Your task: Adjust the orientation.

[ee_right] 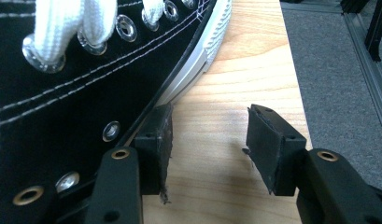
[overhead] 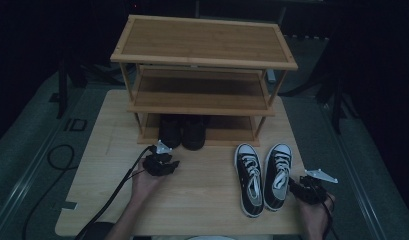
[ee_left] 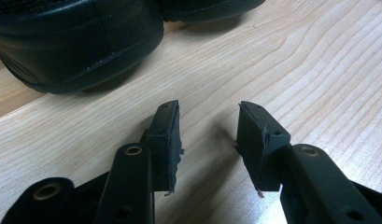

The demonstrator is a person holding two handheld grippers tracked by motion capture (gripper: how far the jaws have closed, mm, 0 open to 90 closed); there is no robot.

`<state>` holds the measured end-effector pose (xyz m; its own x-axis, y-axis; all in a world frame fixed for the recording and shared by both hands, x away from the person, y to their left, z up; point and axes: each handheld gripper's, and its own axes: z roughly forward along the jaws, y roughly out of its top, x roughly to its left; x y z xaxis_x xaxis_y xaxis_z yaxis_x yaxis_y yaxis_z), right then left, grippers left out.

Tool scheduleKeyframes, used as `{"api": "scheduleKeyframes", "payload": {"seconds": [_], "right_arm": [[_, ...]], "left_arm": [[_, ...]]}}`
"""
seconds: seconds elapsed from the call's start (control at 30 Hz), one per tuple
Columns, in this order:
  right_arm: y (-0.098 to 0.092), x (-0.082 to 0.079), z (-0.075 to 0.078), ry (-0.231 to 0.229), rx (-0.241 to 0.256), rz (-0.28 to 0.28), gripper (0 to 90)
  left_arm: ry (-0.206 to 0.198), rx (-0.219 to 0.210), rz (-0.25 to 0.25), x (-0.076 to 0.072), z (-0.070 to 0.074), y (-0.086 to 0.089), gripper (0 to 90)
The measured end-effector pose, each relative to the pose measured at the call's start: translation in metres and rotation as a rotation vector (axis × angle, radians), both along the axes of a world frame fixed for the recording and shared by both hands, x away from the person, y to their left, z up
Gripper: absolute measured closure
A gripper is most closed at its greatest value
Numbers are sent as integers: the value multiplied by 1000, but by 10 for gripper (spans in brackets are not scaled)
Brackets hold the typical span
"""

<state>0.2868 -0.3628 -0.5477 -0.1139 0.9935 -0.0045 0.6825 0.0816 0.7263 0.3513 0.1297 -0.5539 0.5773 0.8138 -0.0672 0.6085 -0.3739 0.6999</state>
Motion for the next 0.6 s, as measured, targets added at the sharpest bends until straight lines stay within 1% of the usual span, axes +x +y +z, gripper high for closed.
{"api": "scheduleKeyframes", "payload": {"seconds": [0.13, 0.2, 0.23, 0.6], "right_arm": [[0, -1, 2, -7, 2, 1, 507], [0, -2, 3, -15, 9, 1, 508], [0, -2, 5, -26, 18, 5, 508], [3, -4, 16, -58, 12, 19, 503]], "left_arm": [[-12, 4, -2, 0, -1, -1, 590], [-16, 5, -2, 0, -1, -1, 589], [-20, 6, -4, 0, -2, -1, 588], [-31, 3, -5, 0, -3, -1, 588]]}}
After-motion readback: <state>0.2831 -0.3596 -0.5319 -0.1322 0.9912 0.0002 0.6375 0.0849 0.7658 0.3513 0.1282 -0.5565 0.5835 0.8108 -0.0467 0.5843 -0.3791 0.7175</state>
